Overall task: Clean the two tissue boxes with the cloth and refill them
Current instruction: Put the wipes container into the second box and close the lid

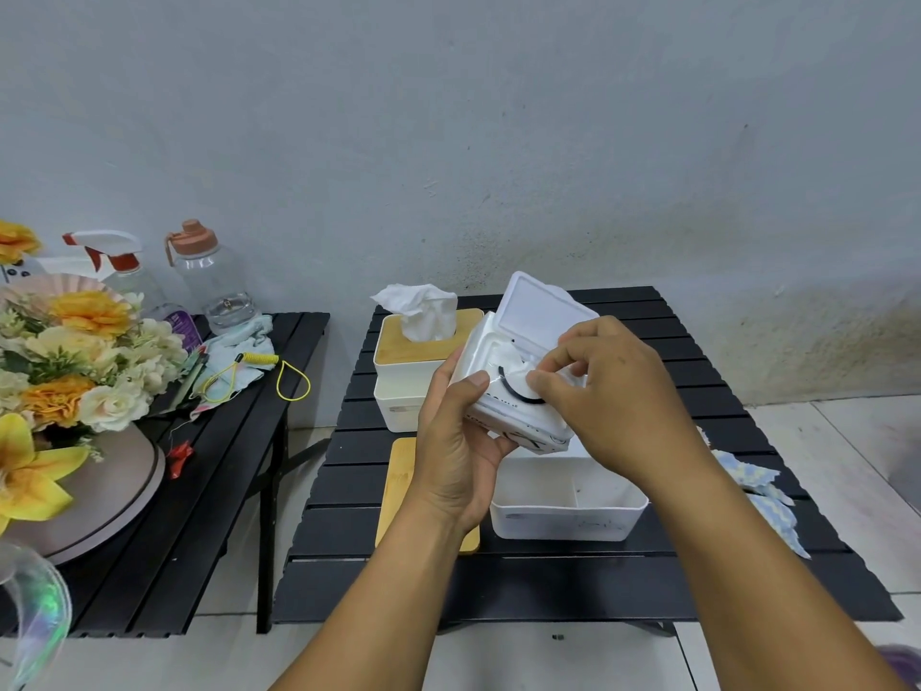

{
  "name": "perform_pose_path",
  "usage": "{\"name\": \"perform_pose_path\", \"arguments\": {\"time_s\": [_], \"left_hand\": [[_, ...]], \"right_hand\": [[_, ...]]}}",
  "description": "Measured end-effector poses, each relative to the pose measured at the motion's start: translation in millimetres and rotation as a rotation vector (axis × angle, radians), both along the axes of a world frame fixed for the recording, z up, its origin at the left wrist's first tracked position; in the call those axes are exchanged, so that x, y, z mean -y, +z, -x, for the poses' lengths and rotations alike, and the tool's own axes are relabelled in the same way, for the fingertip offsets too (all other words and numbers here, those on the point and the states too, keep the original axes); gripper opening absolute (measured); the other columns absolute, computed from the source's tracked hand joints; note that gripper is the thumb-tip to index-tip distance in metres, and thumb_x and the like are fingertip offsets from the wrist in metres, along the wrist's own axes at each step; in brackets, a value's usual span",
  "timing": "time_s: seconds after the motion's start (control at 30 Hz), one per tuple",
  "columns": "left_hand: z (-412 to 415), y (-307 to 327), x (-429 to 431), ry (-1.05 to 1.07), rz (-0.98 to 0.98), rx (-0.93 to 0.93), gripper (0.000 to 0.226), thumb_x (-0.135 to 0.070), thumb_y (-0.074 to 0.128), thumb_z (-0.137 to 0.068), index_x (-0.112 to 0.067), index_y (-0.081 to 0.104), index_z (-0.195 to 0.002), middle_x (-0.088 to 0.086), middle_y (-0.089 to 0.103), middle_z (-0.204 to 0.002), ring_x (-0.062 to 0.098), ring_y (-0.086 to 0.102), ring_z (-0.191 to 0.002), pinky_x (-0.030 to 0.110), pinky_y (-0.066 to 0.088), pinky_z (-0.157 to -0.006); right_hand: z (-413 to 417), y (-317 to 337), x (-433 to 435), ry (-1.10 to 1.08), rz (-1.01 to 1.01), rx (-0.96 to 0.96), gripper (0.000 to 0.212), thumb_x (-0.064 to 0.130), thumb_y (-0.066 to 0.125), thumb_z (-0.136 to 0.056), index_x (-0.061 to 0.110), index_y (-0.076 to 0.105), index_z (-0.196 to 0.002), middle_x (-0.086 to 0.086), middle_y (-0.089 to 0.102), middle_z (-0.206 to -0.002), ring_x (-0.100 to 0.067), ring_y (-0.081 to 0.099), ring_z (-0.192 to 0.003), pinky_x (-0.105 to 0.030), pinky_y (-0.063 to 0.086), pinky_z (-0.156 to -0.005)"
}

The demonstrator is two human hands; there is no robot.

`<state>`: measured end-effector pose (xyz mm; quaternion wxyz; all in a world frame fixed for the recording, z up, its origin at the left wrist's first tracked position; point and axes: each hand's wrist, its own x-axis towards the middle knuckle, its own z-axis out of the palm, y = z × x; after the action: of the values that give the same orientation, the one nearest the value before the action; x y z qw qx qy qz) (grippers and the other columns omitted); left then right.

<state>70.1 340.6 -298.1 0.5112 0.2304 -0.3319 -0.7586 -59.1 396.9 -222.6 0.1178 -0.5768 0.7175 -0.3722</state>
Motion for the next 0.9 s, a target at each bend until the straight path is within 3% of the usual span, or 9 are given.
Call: {"name": "perform_pose_path", "arguments": {"time_s": [0.2, 0.33, 0.4, 0.63, 0.9], "left_hand": [[0.6, -1.2, -0.3, -0.001, -0.013, 0.022, 0.075, -0.034, 0.074, -0.075, -0.016, 0.054, -0.145, 0.022, 0.063, -0.139, 0.038, 0.065, -0.116, 0.056, 0.054, -0.089], [1.8, -1.5, 0.0, 0.008, -0.065, 0.017, 0.078, -0.035, 0.075, -0.073, -0.011, 0.053, -0.144, 0.025, 0.060, -0.141, 0.040, 0.064, -0.117, 0.054, 0.057, -0.084], [2.9, -3.3, 1.0, 0.003, -0.082, 0.032, 0.079, -0.037, 0.076, -0.073, -0.010, 0.054, -0.144, 0.028, 0.058, -0.142, 0.046, 0.061, -0.124, 0.056, 0.057, -0.085], [5.1, -7.4, 2.2, -0.003, -0.112, 0.052, 0.077, -0.037, 0.076, -0.073, -0.009, 0.057, -0.142, 0.028, 0.060, -0.140, 0.053, 0.056, -0.129, 0.066, 0.054, -0.089], [6.8, -3.5, -0.6, -0.013, -0.201, 0.042, 0.084, -0.039, 0.077, -0.069, -0.001, 0.056, -0.141, 0.029, 0.062, -0.137, 0.051, 0.057, -0.129, 0.059, 0.057, -0.086]], "right_hand": [[2.2, -3.1, 1.8, 0.013, -0.022, 0.051, 0.013, 0.033, 0.067, -0.088, 0.033, 0.066, -0.075, 0.016, 0.050, -0.100, -0.003, 0.053, -0.086, -0.042, 0.045, -0.094], [4.6, -2.8, 2.0, -0.017, 0.045, 0.146, 0.015, 0.028, 0.067, -0.089, 0.028, 0.066, -0.074, 0.012, 0.059, -0.085, -0.003, 0.055, -0.075, -0.019, 0.040, -0.066], [4.9, -3.4, 2.3, -0.021, 0.071, 0.193, 0.014, 0.026, 0.066, -0.088, 0.025, 0.067, -0.075, 0.013, 0.064, -0.077, -0.001, 0.057, -0.074, -0.014, 0.038, -0.059], [5.4, -2.2, 5.3, -0.051, 0.158, 0.220, 0.012, 0.022, 0.065, -0.089, 0.023, 0.068, -0.077, 0.011, 0.068, -0.075, 0.000, 0.060, -0.074, -0.009, 0.041, -0.056], [7.2, -0.9, 3.8, -0.101, 0.247, 0.181, 0.011, 0.019, 0.067, -0.086, 0.021, 0.068, -0.076, 0.015, 0.066, -0.072, 0.004, 0.060, -0.077, -0.009, 0.041, -0.058]]}}
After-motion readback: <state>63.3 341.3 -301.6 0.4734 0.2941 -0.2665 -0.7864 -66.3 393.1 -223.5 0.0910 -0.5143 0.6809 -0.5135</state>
